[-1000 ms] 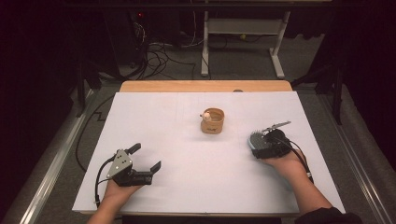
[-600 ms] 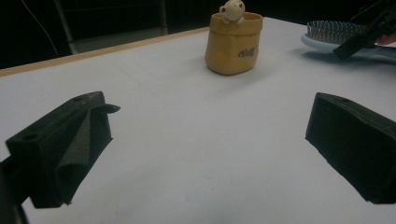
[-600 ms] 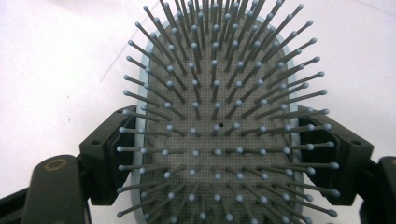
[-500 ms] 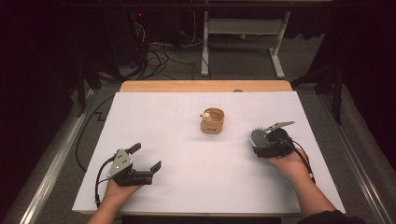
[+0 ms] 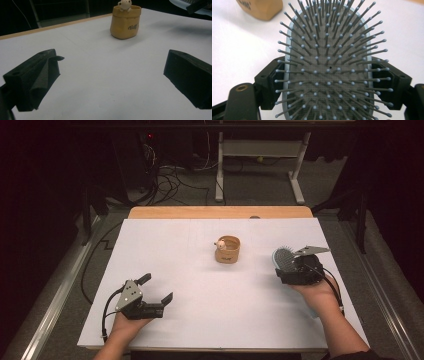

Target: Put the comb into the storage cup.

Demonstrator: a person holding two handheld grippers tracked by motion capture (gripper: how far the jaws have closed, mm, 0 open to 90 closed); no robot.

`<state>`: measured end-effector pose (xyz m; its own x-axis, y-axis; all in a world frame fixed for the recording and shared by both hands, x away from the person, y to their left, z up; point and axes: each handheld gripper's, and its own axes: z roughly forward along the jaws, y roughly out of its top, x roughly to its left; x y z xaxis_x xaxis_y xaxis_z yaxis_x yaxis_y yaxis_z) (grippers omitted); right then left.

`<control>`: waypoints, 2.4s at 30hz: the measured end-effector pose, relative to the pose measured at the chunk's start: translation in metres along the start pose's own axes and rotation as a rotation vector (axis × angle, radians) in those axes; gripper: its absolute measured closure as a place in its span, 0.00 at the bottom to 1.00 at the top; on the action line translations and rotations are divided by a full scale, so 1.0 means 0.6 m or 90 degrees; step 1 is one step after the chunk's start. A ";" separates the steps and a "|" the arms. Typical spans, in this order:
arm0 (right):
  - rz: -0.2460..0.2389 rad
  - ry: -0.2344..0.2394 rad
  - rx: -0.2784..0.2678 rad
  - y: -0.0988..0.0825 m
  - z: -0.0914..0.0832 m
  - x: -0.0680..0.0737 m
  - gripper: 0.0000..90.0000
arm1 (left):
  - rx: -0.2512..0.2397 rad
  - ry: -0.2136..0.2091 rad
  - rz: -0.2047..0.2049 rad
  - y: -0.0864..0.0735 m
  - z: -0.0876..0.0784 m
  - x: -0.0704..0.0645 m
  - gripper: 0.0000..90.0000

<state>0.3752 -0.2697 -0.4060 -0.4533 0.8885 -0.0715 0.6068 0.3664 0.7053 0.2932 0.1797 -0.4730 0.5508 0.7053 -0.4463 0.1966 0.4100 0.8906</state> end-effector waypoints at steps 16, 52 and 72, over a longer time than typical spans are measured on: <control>0.012 -0.001 -0.125 0.019 -0.041 0.006 0.23 | -0.007 0.004 -0.007 0.003 -0.001 0.003 0.01; 0.020 0.004 -0.280 0.030 -0.042 0.043 0.23 | -0.015 0.008 -0.017 0.008 -0.003 0.006 0.02; 0.019 0.015 -0.319 0.035 -0.032 0.065 0.23 | -0.007 0.009 -0.027 0.009 -0.002 0.006 0.02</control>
<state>0.3578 -0.2327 -0.3808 -0.4587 0.8880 -0.0334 0.2341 0.1571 0.9595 0.2952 0.1850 -0.4700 0.5305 0.6953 -0.4849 0.2107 0.4459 0.8699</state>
